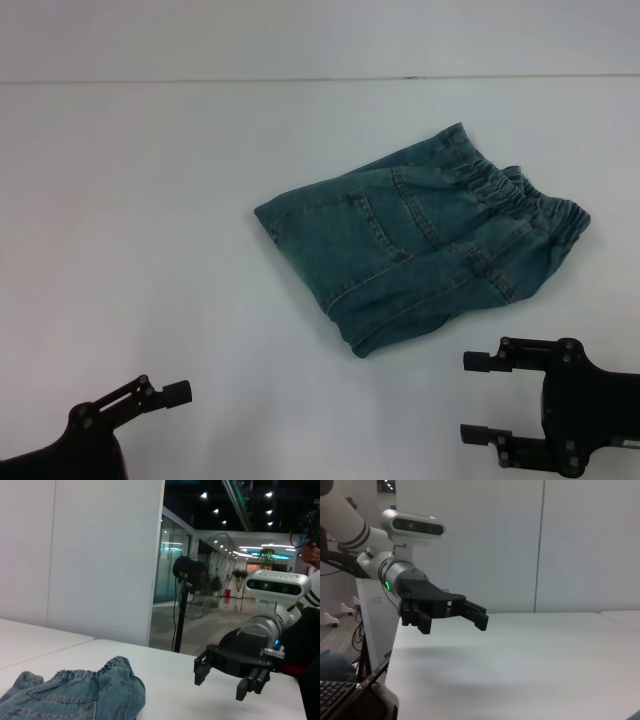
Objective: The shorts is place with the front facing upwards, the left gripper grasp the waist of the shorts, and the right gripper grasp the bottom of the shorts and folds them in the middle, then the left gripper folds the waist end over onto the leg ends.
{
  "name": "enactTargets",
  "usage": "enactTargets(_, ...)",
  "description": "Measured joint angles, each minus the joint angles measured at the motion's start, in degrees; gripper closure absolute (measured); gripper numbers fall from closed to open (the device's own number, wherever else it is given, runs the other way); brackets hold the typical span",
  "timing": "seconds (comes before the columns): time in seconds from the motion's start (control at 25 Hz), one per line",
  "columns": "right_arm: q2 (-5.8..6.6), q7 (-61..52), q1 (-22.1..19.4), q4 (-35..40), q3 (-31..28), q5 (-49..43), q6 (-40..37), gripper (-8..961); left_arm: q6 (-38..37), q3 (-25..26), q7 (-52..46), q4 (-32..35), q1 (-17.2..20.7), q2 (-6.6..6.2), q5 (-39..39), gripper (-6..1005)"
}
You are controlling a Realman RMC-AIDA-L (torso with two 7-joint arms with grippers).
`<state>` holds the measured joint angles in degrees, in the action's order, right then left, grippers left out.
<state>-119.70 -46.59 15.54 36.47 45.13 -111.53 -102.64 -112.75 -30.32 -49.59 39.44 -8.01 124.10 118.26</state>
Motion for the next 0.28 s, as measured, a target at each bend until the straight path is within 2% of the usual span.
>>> enactTargets(0.28,0.0,0.03,0.09,0.0,-0.05,0.0,-0.01,287,-0.08,0.04,0.22,0.12,-0.08,0.0,1.32,50)
